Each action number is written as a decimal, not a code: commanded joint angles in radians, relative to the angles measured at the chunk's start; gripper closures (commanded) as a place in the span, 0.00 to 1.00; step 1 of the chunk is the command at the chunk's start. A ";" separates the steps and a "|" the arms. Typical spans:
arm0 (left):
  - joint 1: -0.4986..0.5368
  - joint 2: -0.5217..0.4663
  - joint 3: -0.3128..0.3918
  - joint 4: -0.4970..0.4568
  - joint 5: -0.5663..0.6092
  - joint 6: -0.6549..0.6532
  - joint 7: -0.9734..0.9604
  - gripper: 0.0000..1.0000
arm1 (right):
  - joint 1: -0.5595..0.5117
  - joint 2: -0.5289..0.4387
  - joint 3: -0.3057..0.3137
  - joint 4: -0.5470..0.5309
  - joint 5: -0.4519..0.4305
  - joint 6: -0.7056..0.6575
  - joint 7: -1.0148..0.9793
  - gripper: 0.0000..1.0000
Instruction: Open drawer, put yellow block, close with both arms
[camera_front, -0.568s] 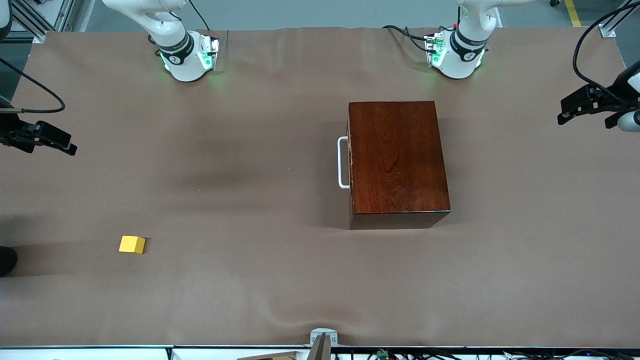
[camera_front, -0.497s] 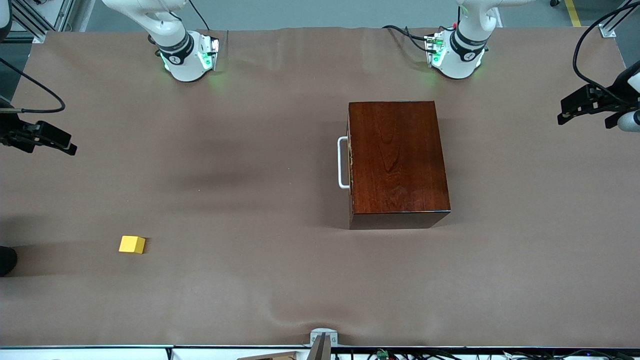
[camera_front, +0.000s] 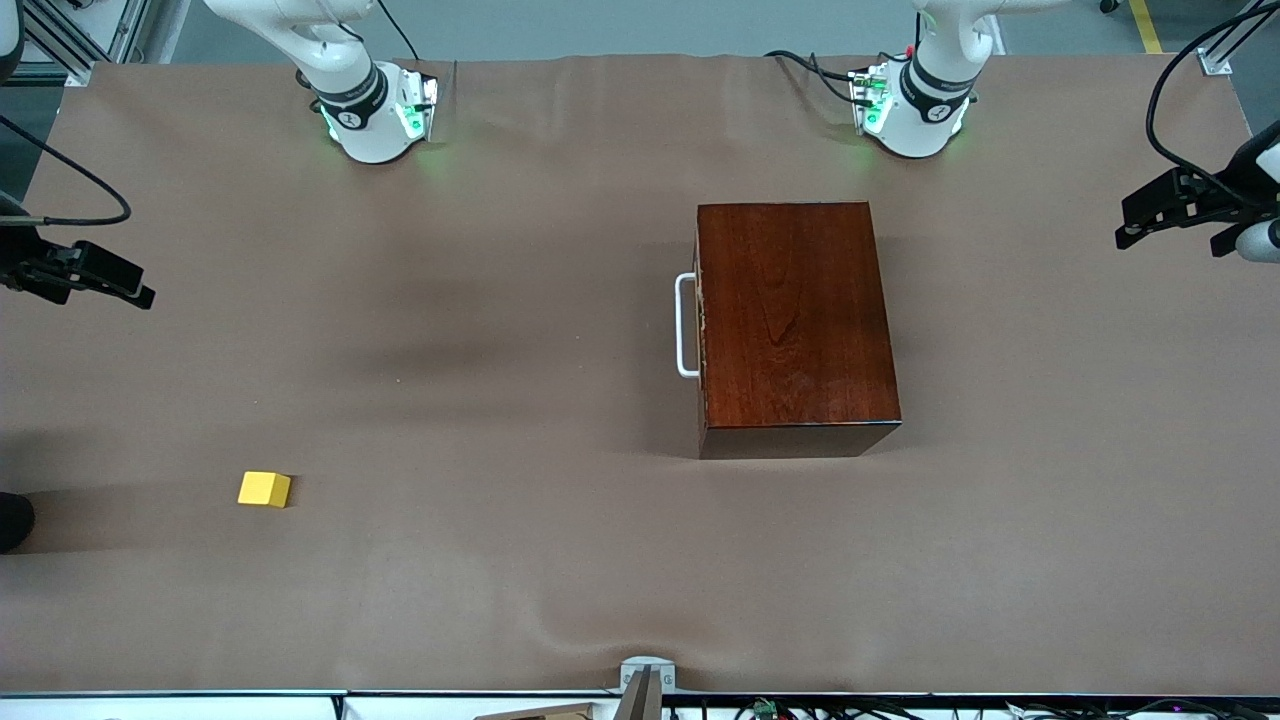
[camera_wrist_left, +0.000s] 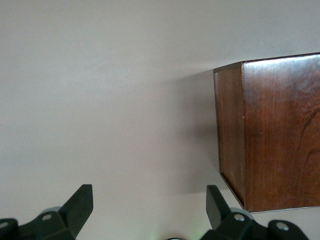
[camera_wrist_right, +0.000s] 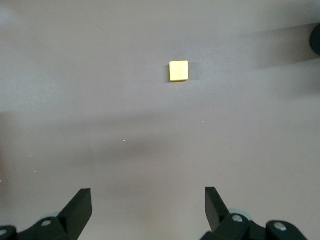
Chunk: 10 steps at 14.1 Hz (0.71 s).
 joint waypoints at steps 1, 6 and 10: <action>0.004 0.010 -0.004 0.029 -0.012 -0.013 -0.003 0.00 | -0.005 -0.025 0.004 -0.021 -0.005 0.005 0.006 0.00; 0.000 0.101 -0.002 0.069 0.054 -0.019 0.002 0.00 | -0.005 -0.025 0.004 -0.021 -0.005 0.005 0.006 0.00; 0.014 0.101 0.001 0.068 0.043 -0.044 0.003 0.00 | -0.005 -0.025 0.004 -0.020 -0.005 0.004 0.006 0.00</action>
